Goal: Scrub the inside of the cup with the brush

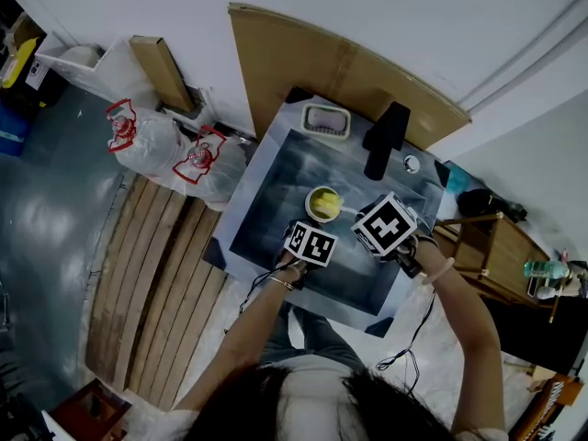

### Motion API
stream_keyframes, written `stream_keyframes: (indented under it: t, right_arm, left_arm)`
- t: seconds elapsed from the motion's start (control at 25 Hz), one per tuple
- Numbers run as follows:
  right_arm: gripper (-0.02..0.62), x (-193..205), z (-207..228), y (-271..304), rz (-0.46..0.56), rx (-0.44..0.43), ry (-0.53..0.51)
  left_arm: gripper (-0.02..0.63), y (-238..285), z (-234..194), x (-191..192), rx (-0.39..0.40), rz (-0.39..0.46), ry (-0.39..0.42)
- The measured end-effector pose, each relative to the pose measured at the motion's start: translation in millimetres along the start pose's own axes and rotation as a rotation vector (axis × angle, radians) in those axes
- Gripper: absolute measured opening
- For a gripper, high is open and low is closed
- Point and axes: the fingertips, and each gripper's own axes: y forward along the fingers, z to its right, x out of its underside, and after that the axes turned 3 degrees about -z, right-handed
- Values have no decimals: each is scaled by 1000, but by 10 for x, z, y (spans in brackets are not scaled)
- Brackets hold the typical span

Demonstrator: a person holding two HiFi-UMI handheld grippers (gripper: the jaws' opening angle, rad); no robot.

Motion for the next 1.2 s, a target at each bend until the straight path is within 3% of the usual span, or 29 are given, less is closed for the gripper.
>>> stream_keyframes:
  t: [0.4, 0.76, 1.0, 1.2]
  right_arm:
    - [49, -147, -103, -14, 10, -74, 31]
    - [49, -273, 21, -30, 44, -27, 70]
    - [49, -203, 55, 32, -6, 26, 37]
    - [49, -122, 11, 65, -56, 21, 13]
  left_arm:
    - [67, 22, -1, 19, 4, -12, -1]
    - [67, 17, 7, 5, 7, -4, 1]
    - [66, 14, 0, -5, 4, 1, 1]
    - [67, 17, 0, -8, 2, 0, 1]
